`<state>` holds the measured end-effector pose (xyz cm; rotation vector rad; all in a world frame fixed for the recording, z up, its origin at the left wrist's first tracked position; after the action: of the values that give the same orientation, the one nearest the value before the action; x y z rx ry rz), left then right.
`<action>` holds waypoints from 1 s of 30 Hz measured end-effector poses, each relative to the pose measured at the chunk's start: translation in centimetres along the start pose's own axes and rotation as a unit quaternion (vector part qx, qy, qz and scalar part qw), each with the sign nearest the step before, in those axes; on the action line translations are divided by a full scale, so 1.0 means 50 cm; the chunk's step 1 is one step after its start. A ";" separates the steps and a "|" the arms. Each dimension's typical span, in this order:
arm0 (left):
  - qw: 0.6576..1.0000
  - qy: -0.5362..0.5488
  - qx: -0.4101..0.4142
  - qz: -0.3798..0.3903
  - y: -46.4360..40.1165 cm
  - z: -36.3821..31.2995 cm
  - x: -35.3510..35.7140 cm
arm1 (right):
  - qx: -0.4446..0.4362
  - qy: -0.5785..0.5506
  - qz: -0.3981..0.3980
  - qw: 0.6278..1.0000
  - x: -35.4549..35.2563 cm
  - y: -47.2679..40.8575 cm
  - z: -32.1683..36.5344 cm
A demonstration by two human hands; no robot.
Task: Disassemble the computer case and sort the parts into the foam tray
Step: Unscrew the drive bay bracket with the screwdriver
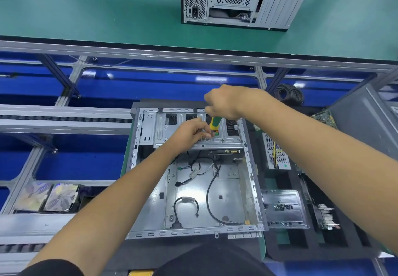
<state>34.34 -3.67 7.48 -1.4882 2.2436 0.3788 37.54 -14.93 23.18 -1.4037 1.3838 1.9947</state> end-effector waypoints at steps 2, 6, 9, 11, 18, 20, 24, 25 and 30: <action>1.000 0.007 -0.003 -0.008 0.001 0.007 0.000 | -0.042 0.056 0.002 0.998 -0.002 0.005 0.015; 1.000 0.006 -0.012 -0.012 0.002 0.017 0.003 | -0.115 0.072 -0.028 0.990 0.000 0.010 0.025; 1.000 -0.004 0.006 -0.015 0.002 0.013 0.003 | -0.111 0.005 -0.031 0.993 0.001 0.012 0.010; 1.000 -0.016 0.011 -0.015 0.003 0.011 0.003 | -0.083 0.014 -0.041 0.996 0.002 0.012 0.001; 0.999 -0.024 0.008 -0.020 0.000 0.013 0.004 | -0.076 0.020 -0.056 0.995 -0.002 0.014 -0.009; 0.999 -0.031 0.012 -0.023 -0.001 0.012 0.005 | -0.088 -0.025 -0.040 0.995 -0.003 0.017 -0.010; 0.999 -0.032 0.004 -0.019 -0.005 0.018 0.008 | -0.089 0.006 -0.032 0.995 0.006 0.017 -0.011; 0.999 -0.035 0.007 -0.026 -0.004 0.016 0.007 | -0.078 0.031 -0.053 0.995 0.005 0.015 -0.013; 0.999 -0.036 0.018 -0.033 -0.003 0.014 0.008 | -0.081 0.007 -0.091 0.993 0.004 0.012 -0.006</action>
<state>34.50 -3.74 6.70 -1.5010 2.1289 0.3646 37.20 -15.53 23.32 -1.5550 1.0757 2.0186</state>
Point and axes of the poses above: each hand's wrist, its own y-axis away from the middle knuckle, its own x-axis out of the palm, z = x × y, the point moved 4 cm from there along -y, towards the middle knuckle, and after that the axes turned 4 degrees about z, right-handed, at the moved point
